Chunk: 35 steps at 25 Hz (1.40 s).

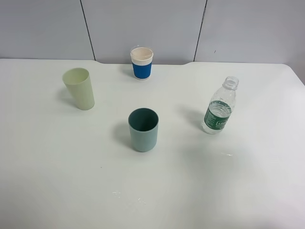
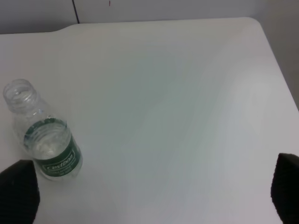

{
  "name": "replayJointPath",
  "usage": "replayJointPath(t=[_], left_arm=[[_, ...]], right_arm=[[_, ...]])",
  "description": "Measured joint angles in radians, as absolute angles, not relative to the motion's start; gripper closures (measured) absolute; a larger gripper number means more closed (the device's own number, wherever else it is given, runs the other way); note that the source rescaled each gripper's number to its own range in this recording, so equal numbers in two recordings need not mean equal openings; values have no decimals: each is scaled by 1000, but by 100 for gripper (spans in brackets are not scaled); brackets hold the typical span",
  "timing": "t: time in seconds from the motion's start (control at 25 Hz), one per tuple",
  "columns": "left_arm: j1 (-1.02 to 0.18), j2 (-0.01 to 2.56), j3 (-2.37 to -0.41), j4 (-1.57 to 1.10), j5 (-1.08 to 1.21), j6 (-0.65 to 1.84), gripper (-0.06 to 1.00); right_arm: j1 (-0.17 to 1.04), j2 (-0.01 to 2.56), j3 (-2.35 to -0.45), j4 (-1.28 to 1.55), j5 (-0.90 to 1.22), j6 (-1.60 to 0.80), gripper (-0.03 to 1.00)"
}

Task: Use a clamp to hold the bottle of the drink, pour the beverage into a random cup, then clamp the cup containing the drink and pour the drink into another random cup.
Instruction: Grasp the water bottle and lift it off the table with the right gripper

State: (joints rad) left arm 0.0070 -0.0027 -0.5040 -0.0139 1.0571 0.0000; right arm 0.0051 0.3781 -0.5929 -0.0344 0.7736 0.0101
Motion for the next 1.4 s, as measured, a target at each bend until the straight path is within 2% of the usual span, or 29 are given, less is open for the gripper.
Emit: replayJointPath(t=[0.6, 1.0, 1.4], left_arm=[[7, -3, -504, -14, 1057, 0, -6], [7, -3, -504, -14, 1057, 0, -6], [7, -3, -504, -14, 1057, 0, -6]], right_arm=[[13, 687, -593, 0, 596, -70, -3], [228, 817, -593, -10, 493, -52, -3], [263, 988, -593, -21, 470, -16, -3]])
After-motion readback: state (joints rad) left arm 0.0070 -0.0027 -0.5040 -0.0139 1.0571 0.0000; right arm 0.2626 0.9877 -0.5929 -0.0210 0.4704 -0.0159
